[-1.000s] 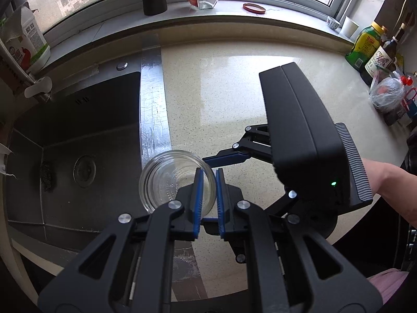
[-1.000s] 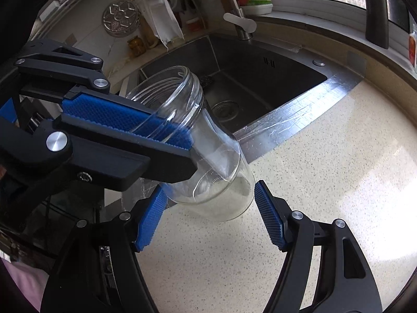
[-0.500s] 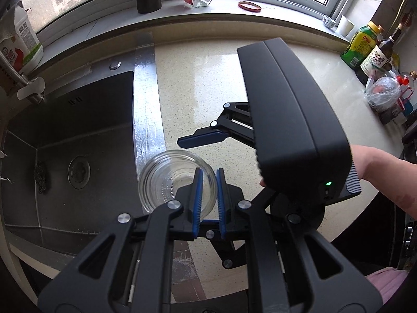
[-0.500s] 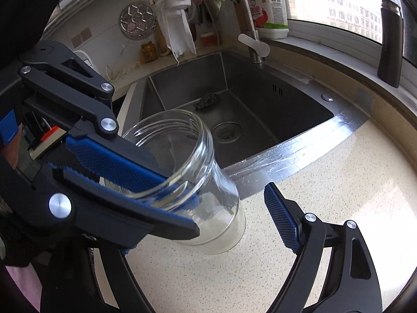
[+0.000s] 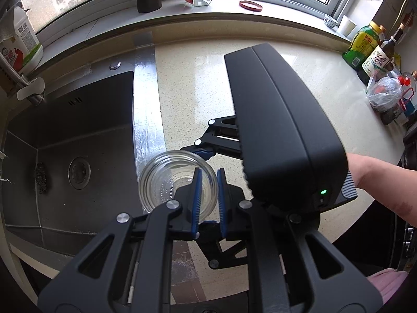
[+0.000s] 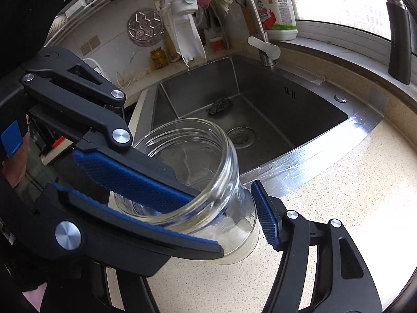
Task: Collect trash
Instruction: 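Close the right gripper on the jar while the left gripper lifts it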
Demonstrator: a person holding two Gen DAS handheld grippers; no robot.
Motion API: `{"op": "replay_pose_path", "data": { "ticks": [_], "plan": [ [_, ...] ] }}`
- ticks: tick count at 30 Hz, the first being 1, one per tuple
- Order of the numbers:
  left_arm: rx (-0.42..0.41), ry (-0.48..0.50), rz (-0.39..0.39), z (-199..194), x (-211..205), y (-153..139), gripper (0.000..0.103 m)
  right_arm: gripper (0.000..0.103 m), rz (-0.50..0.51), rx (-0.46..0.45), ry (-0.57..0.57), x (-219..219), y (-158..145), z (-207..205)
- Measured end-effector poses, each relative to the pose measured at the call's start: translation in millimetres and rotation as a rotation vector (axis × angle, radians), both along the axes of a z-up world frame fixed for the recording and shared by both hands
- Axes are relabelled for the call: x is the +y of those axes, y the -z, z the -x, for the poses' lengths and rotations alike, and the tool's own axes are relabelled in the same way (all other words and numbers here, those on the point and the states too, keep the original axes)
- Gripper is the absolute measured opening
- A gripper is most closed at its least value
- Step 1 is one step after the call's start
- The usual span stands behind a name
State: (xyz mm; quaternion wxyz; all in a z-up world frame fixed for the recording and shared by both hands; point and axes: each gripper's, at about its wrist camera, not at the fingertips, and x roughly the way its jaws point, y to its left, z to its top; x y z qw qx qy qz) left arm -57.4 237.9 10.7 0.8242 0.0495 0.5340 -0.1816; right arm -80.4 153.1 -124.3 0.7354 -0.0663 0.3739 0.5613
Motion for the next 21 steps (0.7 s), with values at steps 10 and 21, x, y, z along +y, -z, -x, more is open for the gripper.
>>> {"op": "replay_pose_path", "data": {
  "ticks": [10, 21],
  "plan": [
    [-0.008, -0.006, -0.002, 5, 2, -3, 0.012, 0.061, 0.016, 0.003, -0.024, 1, -5, 7],
    [-0.048, 0.003, 0.007, 17, -4, -23, 0.013, 0.061, -0.001, 0.018, -0.021, -12, -19, 16]
  ]
}}
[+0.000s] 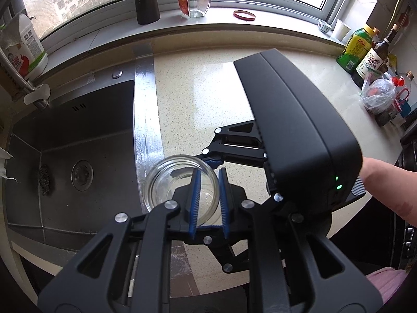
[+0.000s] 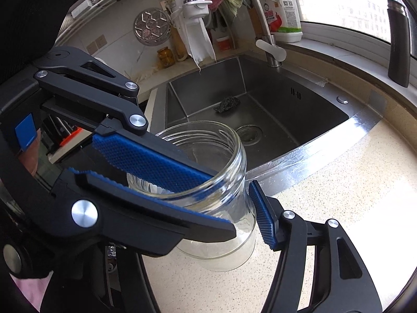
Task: Collect trash
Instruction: 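Close the right gripper on the jar while the left gripper lifts it, then carry the glass jar with both grippers over the white trash bin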
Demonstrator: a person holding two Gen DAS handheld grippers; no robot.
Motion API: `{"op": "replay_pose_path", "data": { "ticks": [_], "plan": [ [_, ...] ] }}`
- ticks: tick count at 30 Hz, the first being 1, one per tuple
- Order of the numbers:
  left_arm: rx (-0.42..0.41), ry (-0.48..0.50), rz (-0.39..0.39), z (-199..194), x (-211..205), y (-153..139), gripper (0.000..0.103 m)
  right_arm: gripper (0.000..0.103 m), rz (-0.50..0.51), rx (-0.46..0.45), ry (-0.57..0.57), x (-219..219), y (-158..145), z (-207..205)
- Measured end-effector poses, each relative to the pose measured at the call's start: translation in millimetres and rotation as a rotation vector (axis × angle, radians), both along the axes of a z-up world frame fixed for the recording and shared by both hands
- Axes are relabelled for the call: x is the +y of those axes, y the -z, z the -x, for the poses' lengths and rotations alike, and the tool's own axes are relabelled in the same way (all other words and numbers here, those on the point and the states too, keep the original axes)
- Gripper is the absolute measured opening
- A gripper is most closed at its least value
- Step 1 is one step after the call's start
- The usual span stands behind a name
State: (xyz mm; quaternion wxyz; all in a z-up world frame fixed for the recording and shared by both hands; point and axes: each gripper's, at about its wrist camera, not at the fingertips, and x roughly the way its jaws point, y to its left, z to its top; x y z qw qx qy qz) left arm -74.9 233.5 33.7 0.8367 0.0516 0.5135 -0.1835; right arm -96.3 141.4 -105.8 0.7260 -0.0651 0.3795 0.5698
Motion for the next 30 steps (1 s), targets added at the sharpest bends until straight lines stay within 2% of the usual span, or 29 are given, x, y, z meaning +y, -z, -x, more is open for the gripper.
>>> {"op": "replay_pose_path", "data": {
  "ticks": [15, 21, 30],
  "plan": [
    [-0.071, -0.006, -0.047, 33, -14, -38, 0.014, 0.06, 0.004, -0.05, -0.015, -16, -38, 25],
    [-0.09, -0.086, -0.059, 58, -17, -51, 0.014, 0.06, -0.012, -0.065, -0.083, -21, -52, 46],
    [-0.115, -0.267, -0.075, 107, -23, -64, 0.015, 0.06, -0.025, -0.095, -0.247, -25, -69, 88]
  ]
}}
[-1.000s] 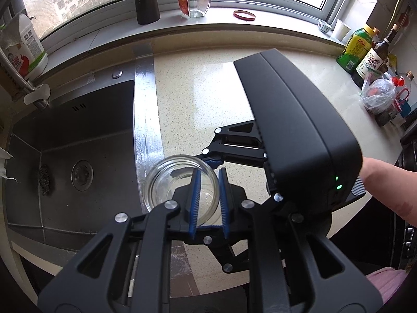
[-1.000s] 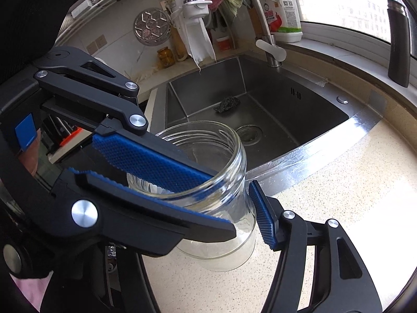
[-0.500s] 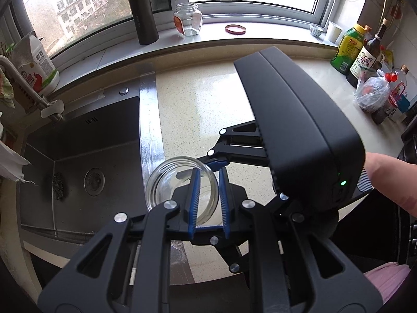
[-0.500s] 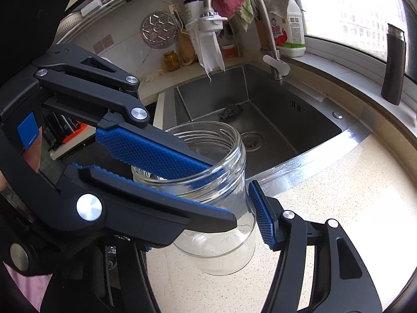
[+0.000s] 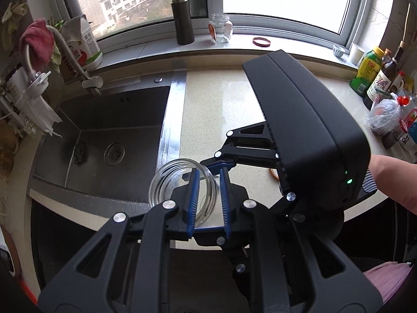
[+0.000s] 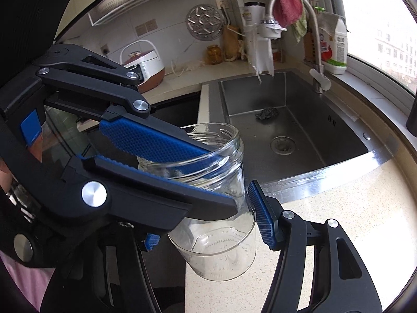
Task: Collect trash
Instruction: 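Carry the glass jar with both grippers over the white trash bin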
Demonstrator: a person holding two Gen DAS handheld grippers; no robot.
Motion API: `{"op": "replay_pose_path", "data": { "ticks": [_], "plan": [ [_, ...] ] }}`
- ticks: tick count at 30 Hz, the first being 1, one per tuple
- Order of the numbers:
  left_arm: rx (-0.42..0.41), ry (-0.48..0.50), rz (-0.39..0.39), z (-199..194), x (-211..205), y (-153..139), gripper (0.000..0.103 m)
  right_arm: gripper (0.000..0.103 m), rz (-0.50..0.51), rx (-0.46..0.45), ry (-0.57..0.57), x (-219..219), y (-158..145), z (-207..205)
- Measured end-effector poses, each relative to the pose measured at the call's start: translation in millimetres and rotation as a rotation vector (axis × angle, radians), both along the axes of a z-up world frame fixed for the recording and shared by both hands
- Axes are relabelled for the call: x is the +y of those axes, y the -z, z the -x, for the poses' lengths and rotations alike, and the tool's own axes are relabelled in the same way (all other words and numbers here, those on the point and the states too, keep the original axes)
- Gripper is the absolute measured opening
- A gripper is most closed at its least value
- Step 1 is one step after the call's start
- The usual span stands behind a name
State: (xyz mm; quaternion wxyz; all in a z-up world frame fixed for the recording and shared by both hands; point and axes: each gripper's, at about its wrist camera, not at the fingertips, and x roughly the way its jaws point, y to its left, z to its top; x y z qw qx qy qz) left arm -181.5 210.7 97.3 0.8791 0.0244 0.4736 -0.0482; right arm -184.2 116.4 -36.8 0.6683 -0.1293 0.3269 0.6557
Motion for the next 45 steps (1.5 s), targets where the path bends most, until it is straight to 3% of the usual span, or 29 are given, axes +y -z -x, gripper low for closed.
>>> {"op": "replay_pose_path", "data": {
  "ticks": [9, 19, 32, 41, 45],
  "plan": [
    [-0.003, -0.237, -0.011, 74, 20, -1, 0.015, 0.06, -0.009, -0.019, -0.228, 32, -8, 70],
    [0.007, -0.52, -0.009, 189, 69, -1, 0.016, 0.06, -0.016, -0.023, -0.521, 110, -18, 191],
    [0.057, -0.865, -0.009, 382, 143, 16, 0.016, 0.06, -0.028, 0.0, -0.859, 229, -22, 418],
    [0.109, -1.046, 0.036, 519, 183, 47, 0.016, 0.06, 0.013, 0.042, -1.035, 286, 1, 575],
    [0.132, -1.105, 0.066, 568, 195, 68, 0.016, 0.06, 0.037, 0.07, -1.091, 302, 15, 620]
  ]
}}
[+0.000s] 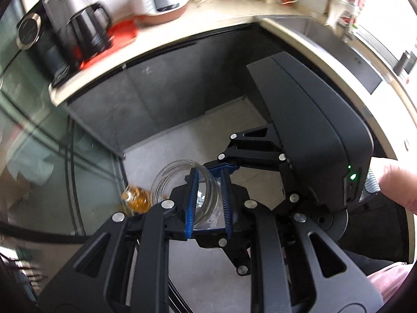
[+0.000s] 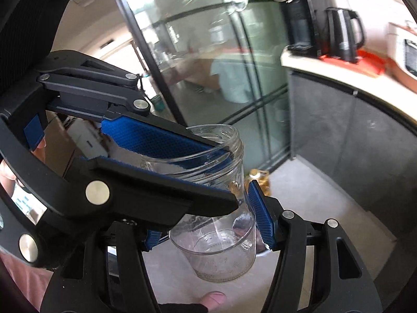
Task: Collect trash
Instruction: 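Carry the glass jar with both grippers over the white trash bin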
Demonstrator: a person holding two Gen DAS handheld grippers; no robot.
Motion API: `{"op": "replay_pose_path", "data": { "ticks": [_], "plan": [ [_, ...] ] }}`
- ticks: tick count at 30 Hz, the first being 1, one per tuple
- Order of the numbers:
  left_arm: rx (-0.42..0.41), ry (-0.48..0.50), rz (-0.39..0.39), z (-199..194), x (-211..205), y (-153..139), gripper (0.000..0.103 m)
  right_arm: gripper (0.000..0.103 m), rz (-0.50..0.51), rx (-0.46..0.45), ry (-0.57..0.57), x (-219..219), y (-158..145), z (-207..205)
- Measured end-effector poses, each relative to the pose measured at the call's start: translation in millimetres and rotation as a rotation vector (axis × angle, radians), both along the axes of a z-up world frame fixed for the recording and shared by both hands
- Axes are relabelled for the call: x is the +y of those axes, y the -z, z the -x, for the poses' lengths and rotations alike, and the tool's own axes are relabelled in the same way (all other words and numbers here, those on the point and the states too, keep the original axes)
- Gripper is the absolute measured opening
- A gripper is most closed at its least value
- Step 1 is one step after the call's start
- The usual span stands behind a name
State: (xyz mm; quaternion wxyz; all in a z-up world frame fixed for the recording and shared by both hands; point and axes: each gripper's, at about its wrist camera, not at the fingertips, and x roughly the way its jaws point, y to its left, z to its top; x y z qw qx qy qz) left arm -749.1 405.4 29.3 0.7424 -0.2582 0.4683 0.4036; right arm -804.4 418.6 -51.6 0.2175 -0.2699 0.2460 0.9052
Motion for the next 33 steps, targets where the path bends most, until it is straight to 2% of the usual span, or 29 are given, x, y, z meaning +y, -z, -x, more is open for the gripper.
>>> {"op": "replay_pose_path", "data": {
  "ticks": [6, 15, 20, 30, 33],
  "plan": [
    [-0.012, -0.088, 0.068, 51, 14, 43, 0.016, 0.06, 0.067, -0.011, -0.085, 16, 38, 49],
    [-0.02, -0.234, 0.146, 93, 40, 135, 0.016, 0.06, 0.158, -0.006, -0.194, 45, 120, 93],
    [-0.048, -0.317, 0.166, 115, 57, 209, 0.017, 0.06, 0.187, -0.012, -0.237, 69, 183, 113],
    [-0.015, -0.35, 0.153, 136, 80, 398, 0.018, 0.06, 0.209, -0.014, -0.242, 101, 362, 142],
    [0.001, -0.351, 0.149, 137, 85, 445, 0.018, 0.06, 0.207, -0.011, -0.222, 110, 407, 148]
  ]
}}
